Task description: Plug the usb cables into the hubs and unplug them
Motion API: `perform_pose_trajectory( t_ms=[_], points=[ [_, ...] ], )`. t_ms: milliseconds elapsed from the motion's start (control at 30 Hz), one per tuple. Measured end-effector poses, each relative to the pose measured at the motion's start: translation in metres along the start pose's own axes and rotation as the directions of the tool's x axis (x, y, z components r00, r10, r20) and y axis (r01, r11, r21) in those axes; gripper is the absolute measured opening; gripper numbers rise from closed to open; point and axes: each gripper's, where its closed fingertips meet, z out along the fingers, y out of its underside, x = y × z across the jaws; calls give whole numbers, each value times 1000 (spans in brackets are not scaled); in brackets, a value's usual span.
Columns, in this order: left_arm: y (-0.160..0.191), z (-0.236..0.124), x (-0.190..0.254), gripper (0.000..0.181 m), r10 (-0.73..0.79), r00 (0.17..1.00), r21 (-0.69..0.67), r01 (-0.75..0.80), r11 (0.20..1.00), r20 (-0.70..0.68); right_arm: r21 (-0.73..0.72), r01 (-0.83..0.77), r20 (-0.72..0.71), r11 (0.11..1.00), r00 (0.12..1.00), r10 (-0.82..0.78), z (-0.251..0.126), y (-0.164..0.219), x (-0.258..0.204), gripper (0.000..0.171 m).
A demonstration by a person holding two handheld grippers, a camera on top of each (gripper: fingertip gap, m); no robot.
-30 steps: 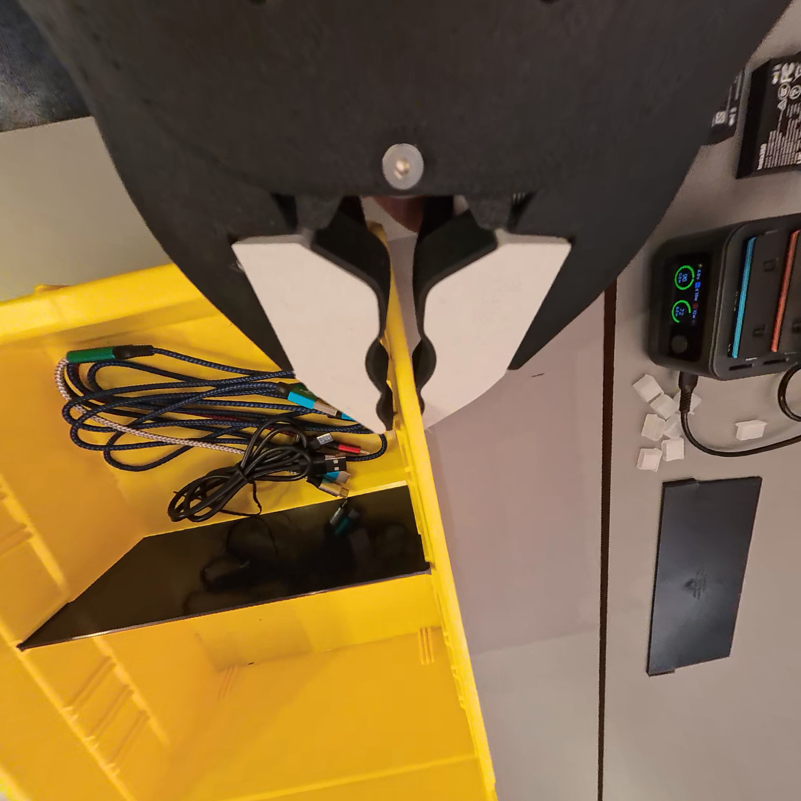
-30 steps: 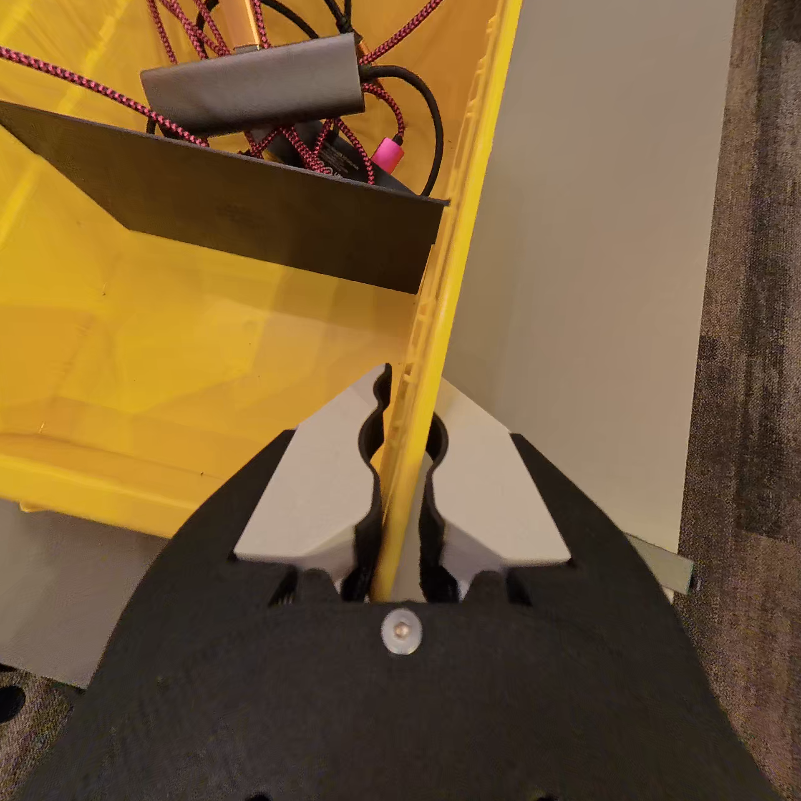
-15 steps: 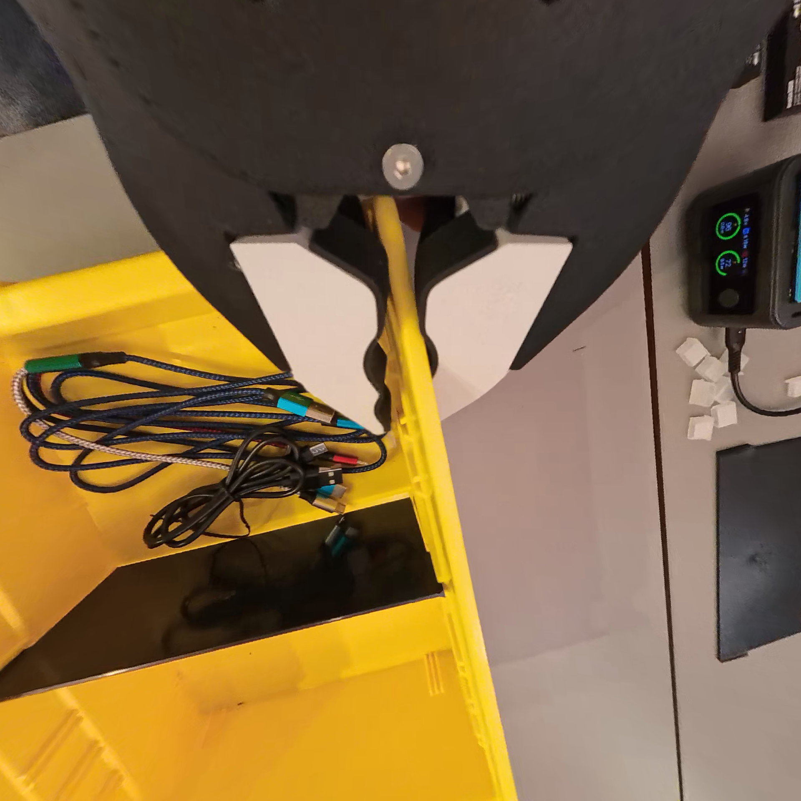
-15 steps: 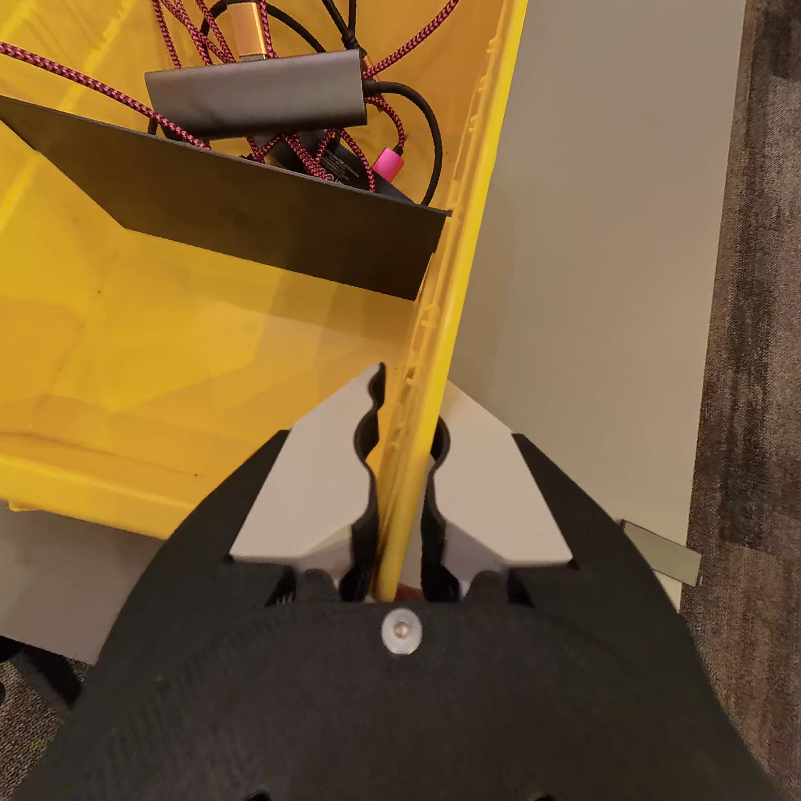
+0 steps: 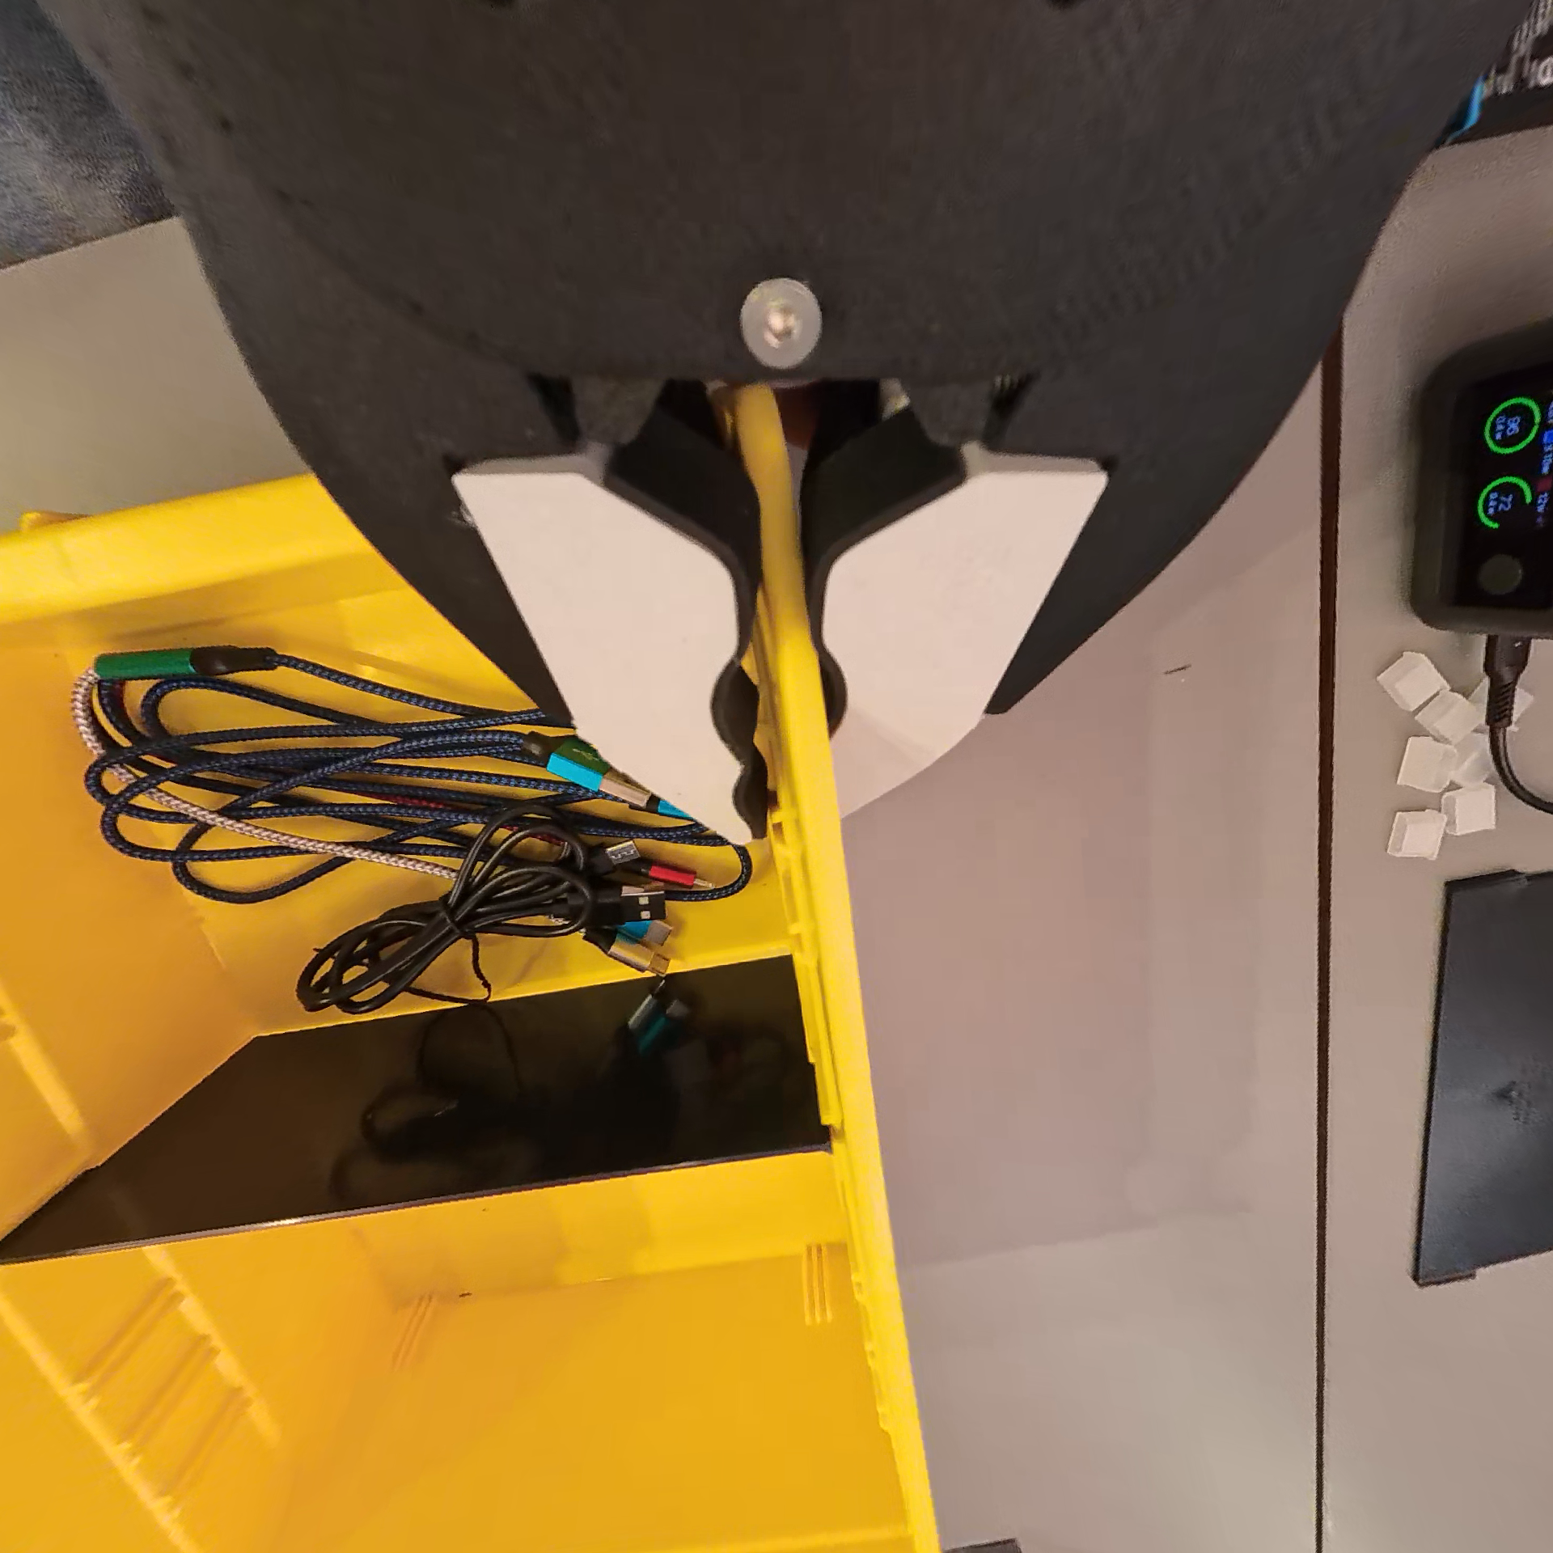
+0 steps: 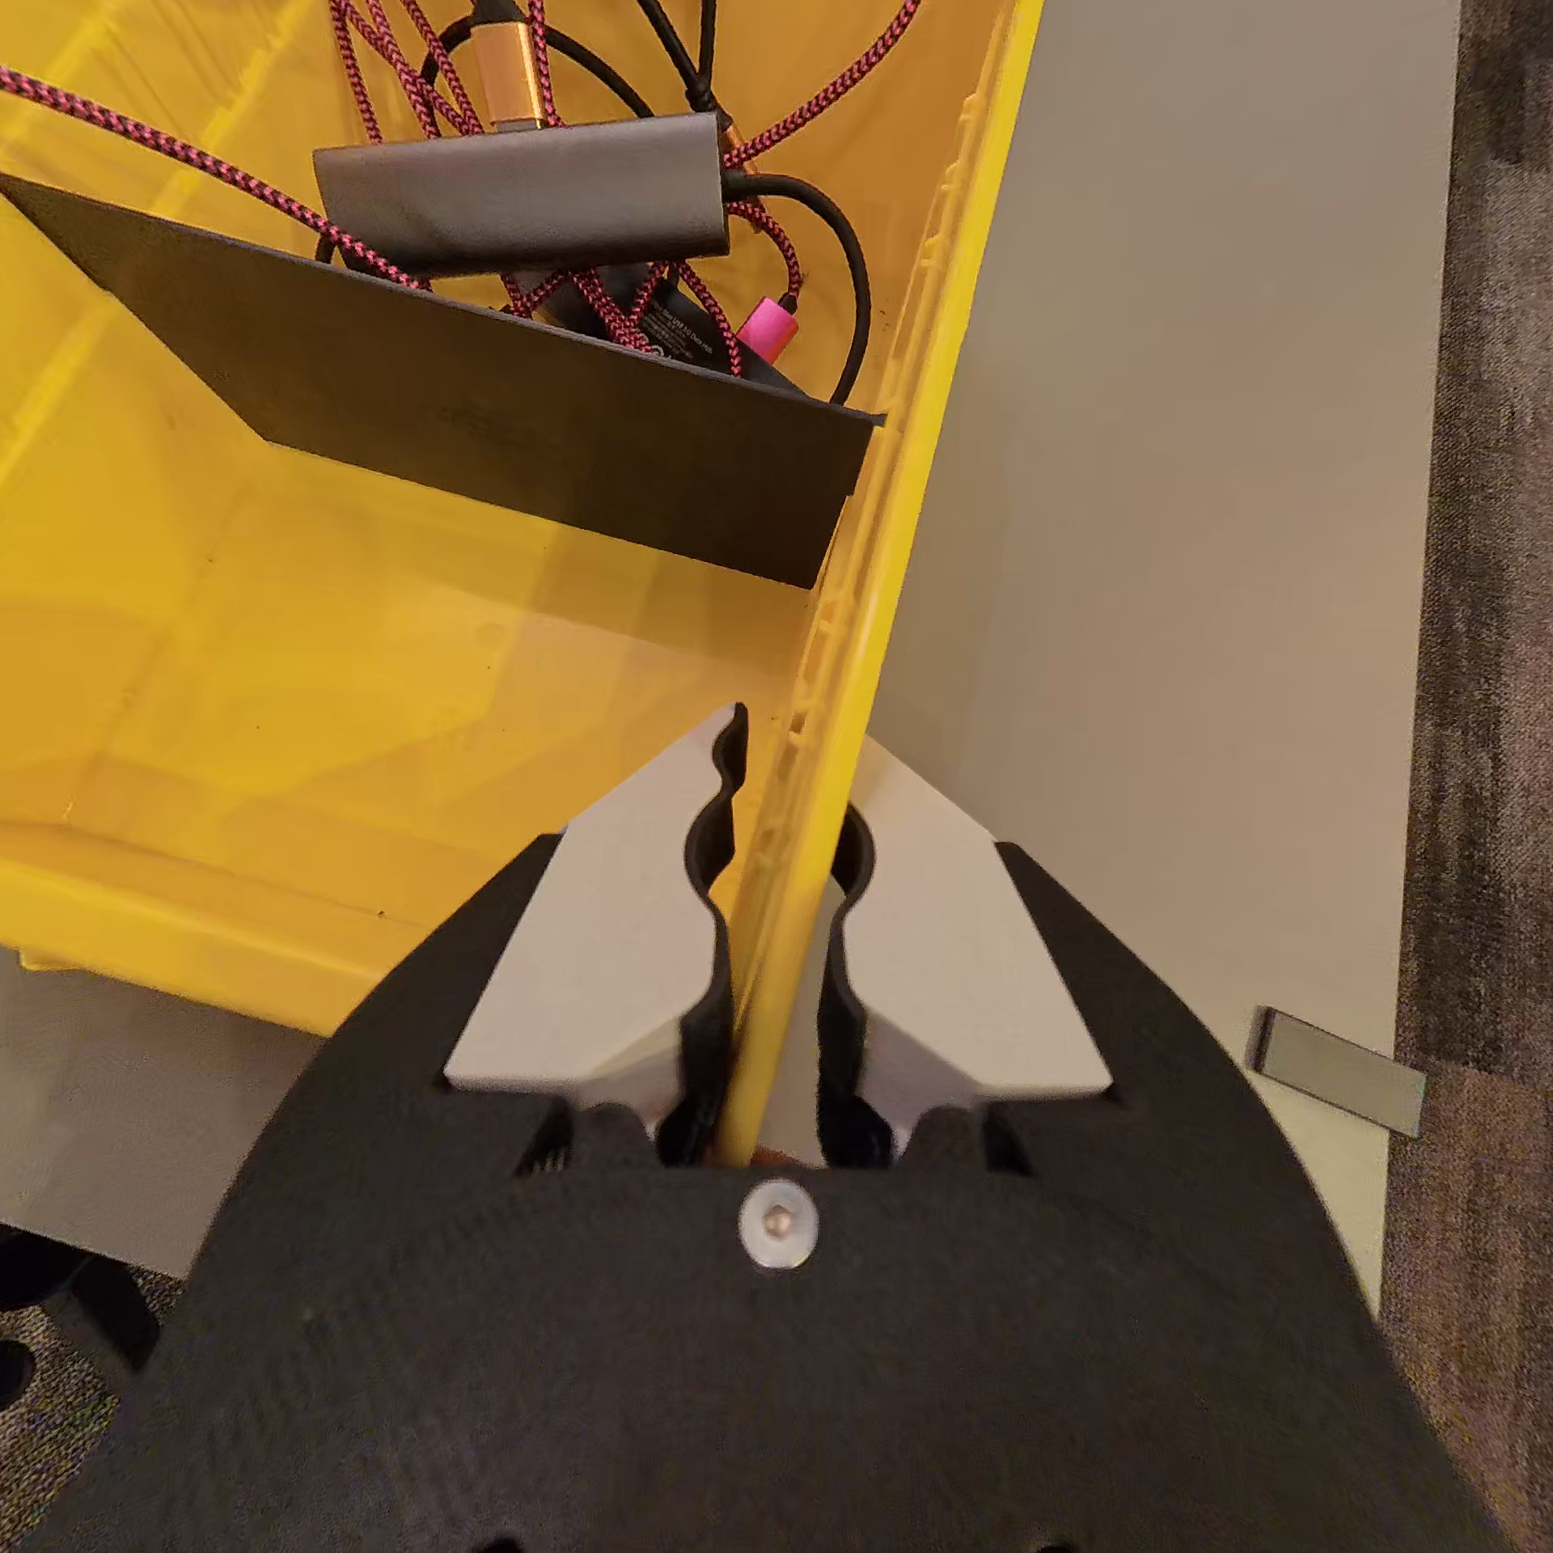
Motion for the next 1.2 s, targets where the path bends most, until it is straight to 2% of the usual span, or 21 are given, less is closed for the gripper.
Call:
perform_pose_trajectory(
  t_ms=[500,833,1033,1200],
  points=[
    [-4,-7,24,4,-9,999,37,10,999,-32,37,2,77,999,997,-4,14,-20,-52,22],
    [-6,-27,26,4,-36,999,80,38,996,-24,48,30,118,998,992,-36,22,-31,-82,27],
    [-3,-44,19,4,-63,998,91,64,994,-15,66,20,143,998,989,-29,27,-40,-115,30],
    [-4,-63,2,4,-92,995,127,87,988,33,77,26,206,997,978,-42,33,-49,-161,37]
  ],
)
